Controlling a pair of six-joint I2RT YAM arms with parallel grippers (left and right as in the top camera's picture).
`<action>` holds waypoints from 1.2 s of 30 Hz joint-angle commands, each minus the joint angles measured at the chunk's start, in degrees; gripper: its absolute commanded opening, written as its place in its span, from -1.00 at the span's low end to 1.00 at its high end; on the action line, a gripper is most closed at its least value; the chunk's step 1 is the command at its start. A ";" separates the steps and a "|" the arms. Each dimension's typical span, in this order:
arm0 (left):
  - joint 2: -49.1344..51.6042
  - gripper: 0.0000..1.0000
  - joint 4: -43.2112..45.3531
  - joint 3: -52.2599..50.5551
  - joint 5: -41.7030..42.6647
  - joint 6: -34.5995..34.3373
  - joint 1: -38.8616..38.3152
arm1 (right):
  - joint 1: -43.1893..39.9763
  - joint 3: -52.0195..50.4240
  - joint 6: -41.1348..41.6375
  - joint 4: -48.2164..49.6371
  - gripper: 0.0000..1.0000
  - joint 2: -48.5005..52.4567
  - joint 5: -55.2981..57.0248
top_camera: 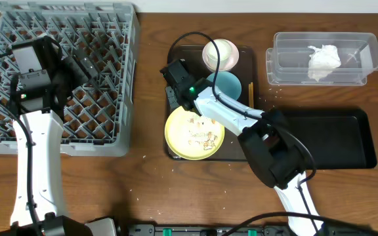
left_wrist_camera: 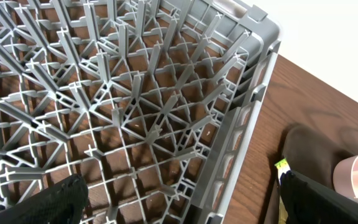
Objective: Sort waste into correct bins and load items into the dishwasher
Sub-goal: 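Return the right gripper to the tray and grasp the yellow snack wrapper, then carry the wrapper to the clear plastic bin and release it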
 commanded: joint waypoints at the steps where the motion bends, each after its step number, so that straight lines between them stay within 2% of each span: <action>1: -0.83 1.00 0.04 0.17 -0.31 -0.11 0.26 | -0.87 2.05 0.04 -0.13 -0.97 -6.21 1.92; 7: -0.83 1.00 0.04 0.17 -0.31 -0.11 0.26 | -6.19 2.21 5.55 -1.49 -0.97 -18.75 7.69; 11: -0.83 1.00 0.04 0.17 -0.31 -0.11 0.26 | -14.64 2.21 11.26 -6.64 -0.97 -24.87 12.15; 19: -0.83 1.00 0.04 0.17 -0.31 -0.11 0.26 | -34.27 1.79 29.57 -16.59 -0.97 -23.65 12.96; 24: -0.83 1.00 0.04 0.17 -0.31 -0.11 0.26 | -41.64 1.70 30.05 -14.69 -0.93 -19.69 11.47; 25: -0.83 1.00 0.04 0.17 -0.31 -0.11 0.26 | -42.73 1.70 30.03 -14.32 -0.84 -19.02 10.75; 27: -0.83 1.00 0.04 0.17 -0.31 -0.11 0.26 | -44.72 1.70 30.01 -13.73 -0.41 -17.66 8.96; 29: -0.83 1.00 0.04 0.17 -0.31 -0.11 0.26 | -46.53 1.70 29.03 -13.03 0.11 -16.50 6.36; 31: -0.83 1.00 0.04 0.17 -0.31 -0.11 0.26 | -47.91 1.70 25.44 -12.00 0.43 -15.89 2.34; 32: -0.83 1.00 0.04 0.17 -0.31 -0.11 0.26 | -48.39 1.70 22.91 -11.78 0.54 -15.87 -0.55; 35: -0.83 1.00 0.04 0.17 -0.31 -0.11 0.26 | -48.70 1.73 16.20 -11.34 0.66 -16.15 -9.35; 36: -0.83 1.00 0.04 0.17 -0.31 -0.11 0.26 | -48.68 1.73 11.23 -10.47 0.70 -16.70 -16.41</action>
